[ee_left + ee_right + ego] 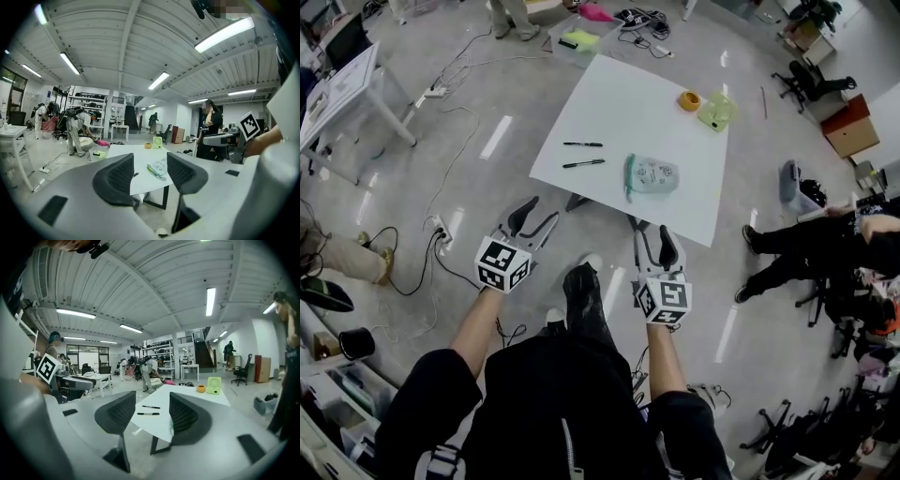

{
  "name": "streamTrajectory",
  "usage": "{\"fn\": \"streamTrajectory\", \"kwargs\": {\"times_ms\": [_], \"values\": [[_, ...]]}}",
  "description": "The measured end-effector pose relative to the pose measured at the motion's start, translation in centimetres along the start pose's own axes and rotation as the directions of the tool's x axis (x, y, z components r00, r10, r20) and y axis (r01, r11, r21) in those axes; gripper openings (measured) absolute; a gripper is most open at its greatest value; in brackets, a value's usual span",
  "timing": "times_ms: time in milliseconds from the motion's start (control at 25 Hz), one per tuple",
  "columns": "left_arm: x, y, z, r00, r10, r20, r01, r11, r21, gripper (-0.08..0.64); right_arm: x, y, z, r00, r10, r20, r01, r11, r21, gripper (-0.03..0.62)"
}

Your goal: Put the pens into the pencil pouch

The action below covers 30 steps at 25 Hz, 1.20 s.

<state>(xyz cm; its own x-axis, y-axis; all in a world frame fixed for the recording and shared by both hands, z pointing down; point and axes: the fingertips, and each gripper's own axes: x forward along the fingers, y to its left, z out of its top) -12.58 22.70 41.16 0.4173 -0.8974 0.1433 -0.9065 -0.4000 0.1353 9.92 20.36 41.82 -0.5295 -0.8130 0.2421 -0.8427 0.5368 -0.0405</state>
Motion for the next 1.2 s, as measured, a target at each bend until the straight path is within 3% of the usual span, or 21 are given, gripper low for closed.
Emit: {"fn": "streamTrajectory", "kwargs": {"times_ms": [720,1200], "values": [[19.9,9.2,4.9,1.000,-0.011,-0.024,0.011,1.000,0.005,0.224,19.4,-10.7,5.3,0.999,0.031,-0.009,-0.031,0.999,-0.004,0.218],[26.9,10.0,6.8,0.998,-0.055,-0.039,0.056,0.998,0.025,0.224,23.3,-13.8,6.1,1.000,0.020,-0.023,-0.020,1.000,0.006,0.218]]}}
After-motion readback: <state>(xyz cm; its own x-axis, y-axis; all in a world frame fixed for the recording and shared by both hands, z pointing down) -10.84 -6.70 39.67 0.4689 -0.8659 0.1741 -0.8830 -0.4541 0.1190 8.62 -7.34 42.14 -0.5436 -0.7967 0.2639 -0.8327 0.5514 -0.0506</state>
